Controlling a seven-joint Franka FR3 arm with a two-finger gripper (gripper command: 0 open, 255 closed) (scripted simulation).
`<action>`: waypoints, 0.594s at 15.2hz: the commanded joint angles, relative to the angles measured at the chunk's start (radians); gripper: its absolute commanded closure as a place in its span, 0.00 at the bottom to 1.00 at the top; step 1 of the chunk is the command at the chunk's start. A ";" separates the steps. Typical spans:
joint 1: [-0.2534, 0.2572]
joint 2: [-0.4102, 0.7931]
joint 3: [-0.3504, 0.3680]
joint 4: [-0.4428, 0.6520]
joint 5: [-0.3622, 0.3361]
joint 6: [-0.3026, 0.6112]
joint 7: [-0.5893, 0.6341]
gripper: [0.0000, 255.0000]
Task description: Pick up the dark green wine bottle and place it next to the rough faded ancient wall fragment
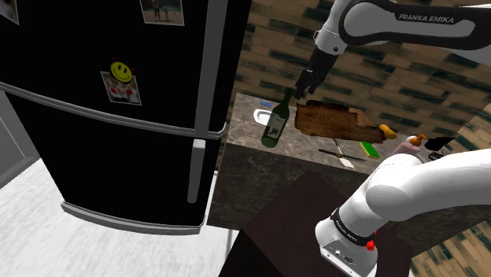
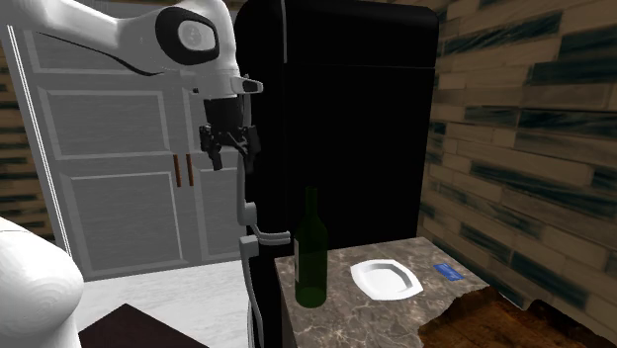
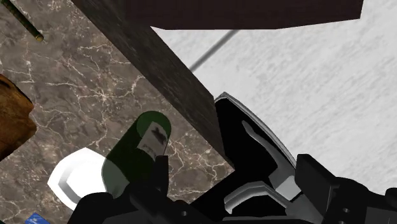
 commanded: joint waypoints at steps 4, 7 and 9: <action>-0.010 0.132 -0.100 0.054 -0.025 0.102 -0.147 0.00; -0.011 0.224 -0.156 0.104 -0.021 0.156 -0.237 0.00; -0.009 0.289 -0.192 0.145 -0.009 0.188 -0.299 0.00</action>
